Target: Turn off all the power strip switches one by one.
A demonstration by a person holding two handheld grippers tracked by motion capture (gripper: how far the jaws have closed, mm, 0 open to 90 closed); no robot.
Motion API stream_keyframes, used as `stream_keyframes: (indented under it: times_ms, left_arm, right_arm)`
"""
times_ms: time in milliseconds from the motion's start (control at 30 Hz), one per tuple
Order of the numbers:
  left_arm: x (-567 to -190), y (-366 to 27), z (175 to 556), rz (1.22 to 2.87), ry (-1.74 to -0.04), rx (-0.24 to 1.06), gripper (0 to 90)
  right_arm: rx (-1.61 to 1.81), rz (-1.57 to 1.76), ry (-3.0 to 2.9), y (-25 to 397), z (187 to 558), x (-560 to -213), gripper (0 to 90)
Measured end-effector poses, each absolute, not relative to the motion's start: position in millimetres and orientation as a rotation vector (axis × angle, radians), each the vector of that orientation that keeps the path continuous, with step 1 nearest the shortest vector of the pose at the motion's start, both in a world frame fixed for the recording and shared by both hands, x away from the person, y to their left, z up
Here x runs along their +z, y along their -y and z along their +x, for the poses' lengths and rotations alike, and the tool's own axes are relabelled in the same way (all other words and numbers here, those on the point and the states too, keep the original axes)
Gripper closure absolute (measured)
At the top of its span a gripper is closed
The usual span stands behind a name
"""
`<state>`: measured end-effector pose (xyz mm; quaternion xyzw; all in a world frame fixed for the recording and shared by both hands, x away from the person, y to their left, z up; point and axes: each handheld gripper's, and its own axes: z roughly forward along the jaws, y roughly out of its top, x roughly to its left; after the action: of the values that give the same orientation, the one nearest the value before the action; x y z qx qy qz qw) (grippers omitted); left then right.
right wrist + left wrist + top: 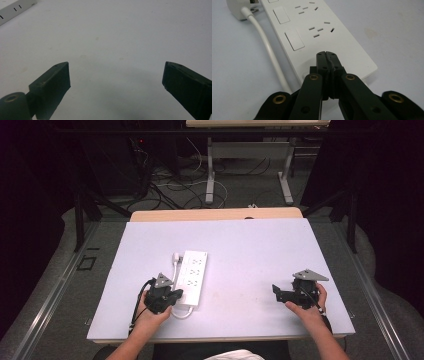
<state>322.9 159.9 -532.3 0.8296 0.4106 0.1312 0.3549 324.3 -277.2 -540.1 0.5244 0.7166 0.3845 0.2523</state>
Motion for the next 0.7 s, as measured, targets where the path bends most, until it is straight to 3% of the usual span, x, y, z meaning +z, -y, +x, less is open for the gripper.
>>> stream_keyframes:
  times_ms: [267,433,567,700]
  left_arm:
    - [-524.5,-160.6,321.5,2.124,-1.038,0.384,90.0]
    - [-519.3,-159.3,326.6,2.137,-1.009,0.369,82.2]
    - [-513.3,-161.8,332.0,2.113,-1.004,0.343,87.6]
    - [-508.5,-166.7,338.3,2.085,-1.028,0.356,87.1]
  right_arm:
    - [1.043,1.423,-1.94,277.6,324.2,-539.6,7.2]
    - [1.042,1.425,-1.94,276.8,324.0,-540.1,7.2]
    - [1.047,1.43,-1.935,276.5,323.6,-539.8,7.2]
    - [1.048,1.438,-1.933,277.0,323.1,-539.9,7.2]
